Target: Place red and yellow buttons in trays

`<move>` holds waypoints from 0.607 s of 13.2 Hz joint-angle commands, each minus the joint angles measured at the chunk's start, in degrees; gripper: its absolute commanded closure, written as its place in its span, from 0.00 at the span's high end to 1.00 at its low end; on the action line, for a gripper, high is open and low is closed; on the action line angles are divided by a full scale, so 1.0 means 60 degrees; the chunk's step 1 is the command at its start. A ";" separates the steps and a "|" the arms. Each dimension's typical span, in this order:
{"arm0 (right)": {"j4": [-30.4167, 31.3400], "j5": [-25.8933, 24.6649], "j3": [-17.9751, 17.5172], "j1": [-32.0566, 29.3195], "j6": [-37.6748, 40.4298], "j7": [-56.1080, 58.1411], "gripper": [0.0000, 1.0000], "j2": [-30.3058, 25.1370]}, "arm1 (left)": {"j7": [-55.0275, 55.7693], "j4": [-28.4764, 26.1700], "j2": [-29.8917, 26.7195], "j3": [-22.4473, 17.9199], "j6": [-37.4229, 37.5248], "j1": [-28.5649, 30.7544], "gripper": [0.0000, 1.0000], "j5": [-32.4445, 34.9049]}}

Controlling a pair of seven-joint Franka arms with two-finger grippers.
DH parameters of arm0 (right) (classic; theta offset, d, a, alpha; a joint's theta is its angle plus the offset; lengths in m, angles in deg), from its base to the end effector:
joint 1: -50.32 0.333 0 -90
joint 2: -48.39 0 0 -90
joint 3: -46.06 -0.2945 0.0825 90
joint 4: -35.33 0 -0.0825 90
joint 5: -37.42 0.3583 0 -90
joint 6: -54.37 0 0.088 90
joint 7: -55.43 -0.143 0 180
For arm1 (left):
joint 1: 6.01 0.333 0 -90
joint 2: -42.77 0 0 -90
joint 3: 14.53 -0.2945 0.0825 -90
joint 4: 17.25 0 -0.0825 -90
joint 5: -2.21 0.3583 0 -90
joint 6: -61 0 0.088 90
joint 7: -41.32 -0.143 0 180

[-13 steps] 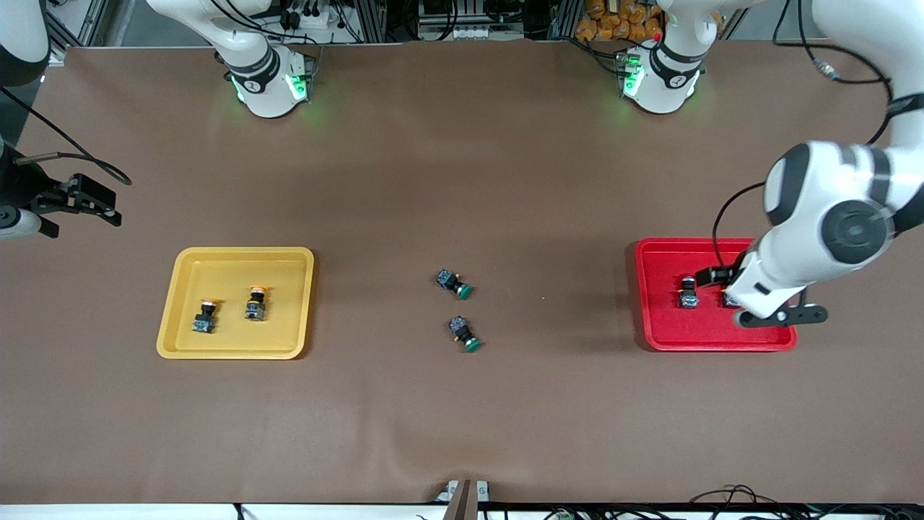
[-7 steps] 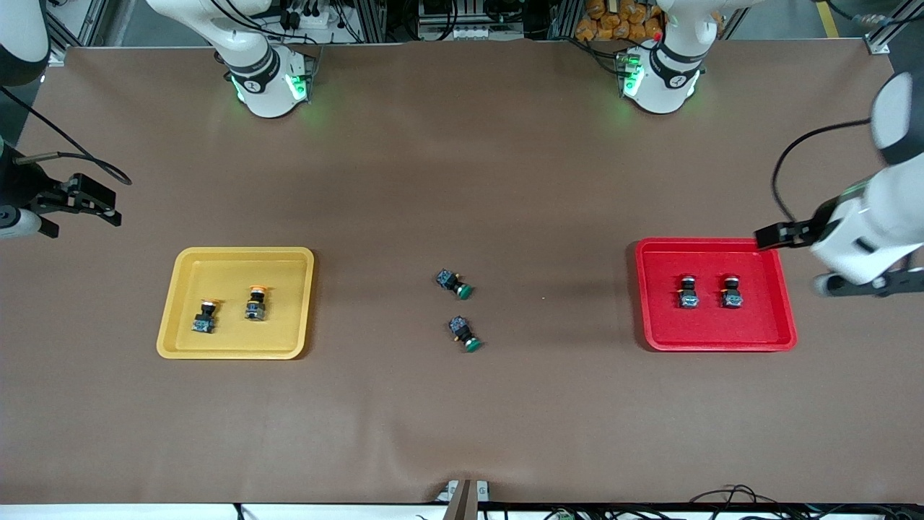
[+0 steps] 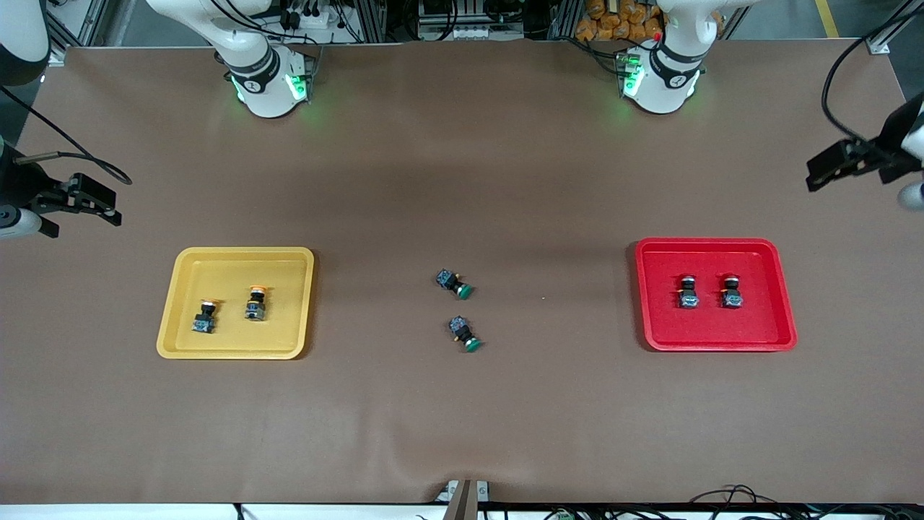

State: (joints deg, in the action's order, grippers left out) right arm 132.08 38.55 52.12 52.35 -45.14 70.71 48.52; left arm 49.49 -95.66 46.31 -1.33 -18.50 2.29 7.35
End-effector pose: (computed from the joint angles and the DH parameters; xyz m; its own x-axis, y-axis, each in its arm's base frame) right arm 0.5421 -0.0356 0.5275 0.9802 0.1919 0.0493 0.1925 -0.9813 -0.0066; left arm 0.5246 -0.0268 0.6083 0.9969 0.0728 -0.0296 0.0703 -0.9943 -0.0796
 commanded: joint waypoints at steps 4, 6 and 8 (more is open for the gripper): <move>0.0237 -0.0144 -0.0074 -0.0074 0.0032 0.0105 1.00 -0.0343 | -0.0146 -0.0161 -0.0034 -0.0061 -0.0153 0.0242 1.00 -0.0765; 0.0251 -0.0144 -0.0088 -0.0031 0.0164 0.0090 1.00 -0.0576 | -0.0160 -0.0175 0.0040 -0.0338 -0.0401 0.0288 1.00 -0.1162; 0.0266 -0.0144 -0.0103 -0.0045 0.0457 0.0075 1.00 -0.0884 | -0.0146 -0.0277 0.0069 -0.1024 -0.0475 -0.0368 1.00 -0.1179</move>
State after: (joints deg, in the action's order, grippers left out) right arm 132.06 38.55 51.94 52.37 -43.58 70.73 46.74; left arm 49.37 -96.58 47.02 -4.42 -20.42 3.00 1.34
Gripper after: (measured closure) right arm 0.000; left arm 0.000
